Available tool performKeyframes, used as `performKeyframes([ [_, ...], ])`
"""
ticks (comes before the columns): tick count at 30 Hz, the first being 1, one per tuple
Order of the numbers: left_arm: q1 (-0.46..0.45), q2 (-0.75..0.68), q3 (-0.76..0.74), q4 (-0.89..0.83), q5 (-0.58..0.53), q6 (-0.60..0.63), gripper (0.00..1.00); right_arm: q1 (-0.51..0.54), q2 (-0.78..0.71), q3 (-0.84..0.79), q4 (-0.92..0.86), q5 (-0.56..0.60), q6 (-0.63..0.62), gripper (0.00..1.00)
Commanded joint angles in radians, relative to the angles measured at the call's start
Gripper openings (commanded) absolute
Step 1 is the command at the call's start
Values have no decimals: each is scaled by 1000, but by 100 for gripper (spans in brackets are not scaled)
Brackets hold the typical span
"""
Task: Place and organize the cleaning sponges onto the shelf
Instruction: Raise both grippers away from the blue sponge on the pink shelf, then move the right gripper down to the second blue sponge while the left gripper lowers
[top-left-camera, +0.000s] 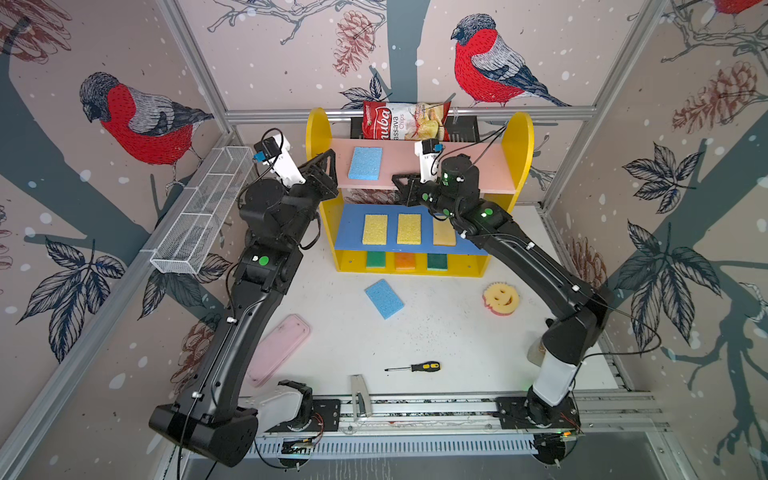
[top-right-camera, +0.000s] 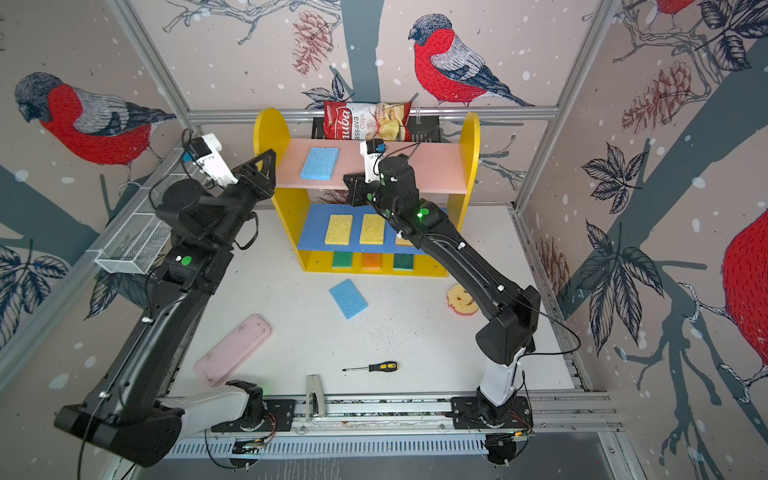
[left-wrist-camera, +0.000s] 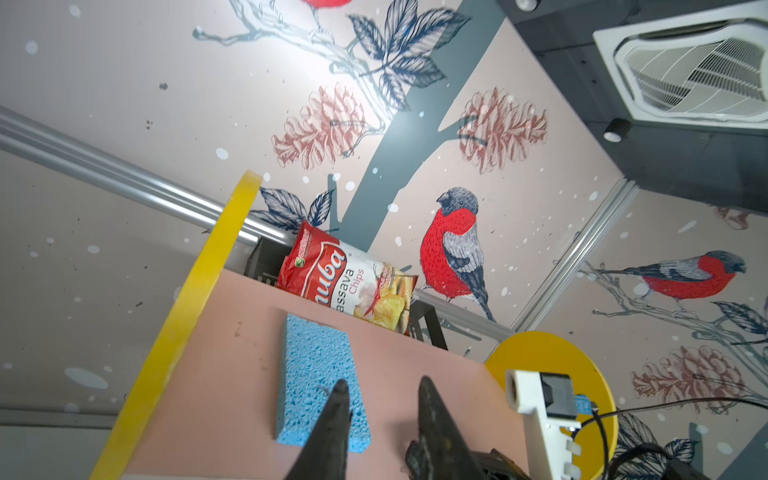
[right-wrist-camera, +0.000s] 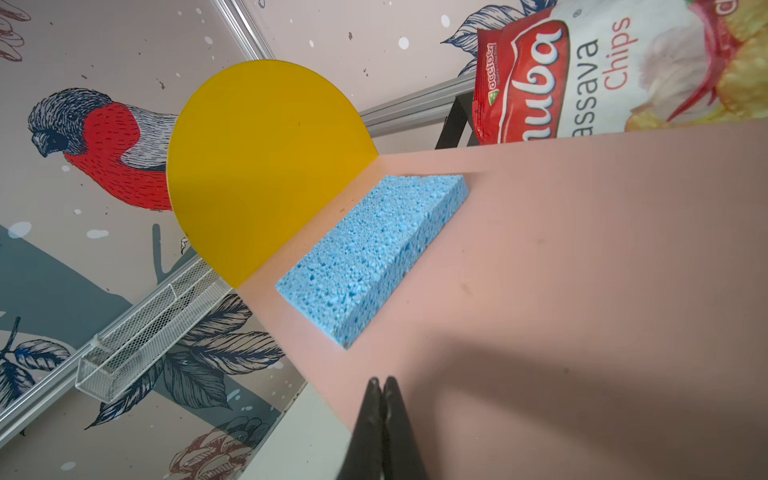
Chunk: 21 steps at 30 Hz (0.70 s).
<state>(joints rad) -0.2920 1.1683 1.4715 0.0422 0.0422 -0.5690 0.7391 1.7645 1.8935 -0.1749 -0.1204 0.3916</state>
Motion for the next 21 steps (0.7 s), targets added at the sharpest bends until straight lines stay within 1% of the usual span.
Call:
performKeyframes([
  [1, 0, -65, -46, 101, 17, 12, 31, 24, -81, -112, 62, 62, -5, 3],
  [4, -2, -135, -106, 126, 13, 20, 33, 53, -184, -264, 130, 143, -10, 4],
  [8, -2, -193, -168, 105, 4, 46, 36, 86, -317, -461, 239, 260, -27, 11],
  [11, -2, -217, -219, 82, 0, 52, 37, 95, -367, -544, 277, 349, -41, 15],
  [13, -1, -241, -267, 90, 0, 55, 37, 95, -389, -591, 290, 357, -43, 16],
  [14, -2, -257, -298, 101, -6, 54, 37, 95, -400, -621, 298, 349, -44, 19],
  [15, -2, -275, -330, 115, -10, 57, 38, 95, -409, -653, 308, 335, -45, 24],
  [18, -2, -331, -411, 134, -32, 69, 40, 97, -424, -731, 310, 288, -37, 44],
  [20, -2, -361, -448, 101, -53, 87, 40, 98, -418, -767, 290, 266, -29, 56],
  [21, -2, -378, -468, 79, -69, 91, 41, 101, -413, -777, 265, 264, -20, 59],
])
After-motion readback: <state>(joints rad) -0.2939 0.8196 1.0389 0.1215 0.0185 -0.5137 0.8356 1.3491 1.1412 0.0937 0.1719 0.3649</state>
